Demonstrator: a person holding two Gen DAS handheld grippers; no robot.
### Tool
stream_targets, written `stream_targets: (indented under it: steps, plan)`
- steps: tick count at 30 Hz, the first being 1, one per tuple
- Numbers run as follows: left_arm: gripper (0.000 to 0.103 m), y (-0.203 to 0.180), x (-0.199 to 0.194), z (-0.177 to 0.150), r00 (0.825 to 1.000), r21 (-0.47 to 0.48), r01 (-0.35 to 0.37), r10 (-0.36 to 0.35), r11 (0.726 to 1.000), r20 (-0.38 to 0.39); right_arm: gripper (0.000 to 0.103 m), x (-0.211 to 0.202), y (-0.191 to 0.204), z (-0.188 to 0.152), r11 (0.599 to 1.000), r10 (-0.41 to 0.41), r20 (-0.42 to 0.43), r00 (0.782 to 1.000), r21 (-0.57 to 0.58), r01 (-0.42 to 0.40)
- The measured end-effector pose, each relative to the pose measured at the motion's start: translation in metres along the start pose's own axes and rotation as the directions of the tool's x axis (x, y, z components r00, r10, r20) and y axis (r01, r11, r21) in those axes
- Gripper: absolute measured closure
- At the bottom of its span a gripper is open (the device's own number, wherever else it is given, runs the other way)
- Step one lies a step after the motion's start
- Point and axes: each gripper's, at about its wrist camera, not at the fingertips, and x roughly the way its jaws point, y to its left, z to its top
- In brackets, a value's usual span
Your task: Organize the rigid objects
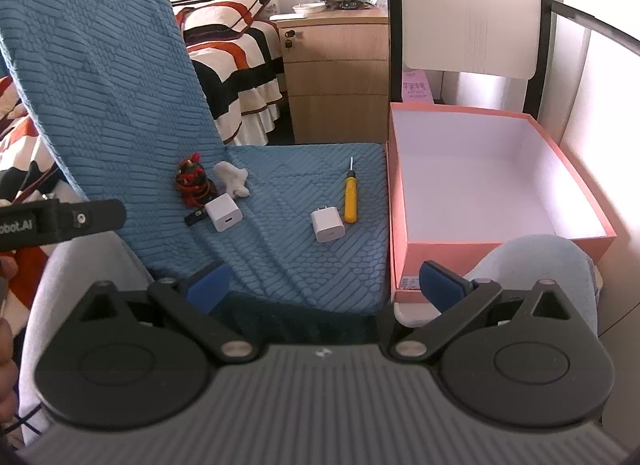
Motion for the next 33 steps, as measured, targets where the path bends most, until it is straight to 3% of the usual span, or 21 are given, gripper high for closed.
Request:
stream_targets:
  steps: [33]
  plan:
    - [0.0,-0.0031,0.0089,-0.0081,1.0,0.012,-0.005,0.005,1.0,-0.027,0.0,0.0054,-0.0028,-0.0071,1.0,0.008,-0.017,1.0,0.015,-0.008]
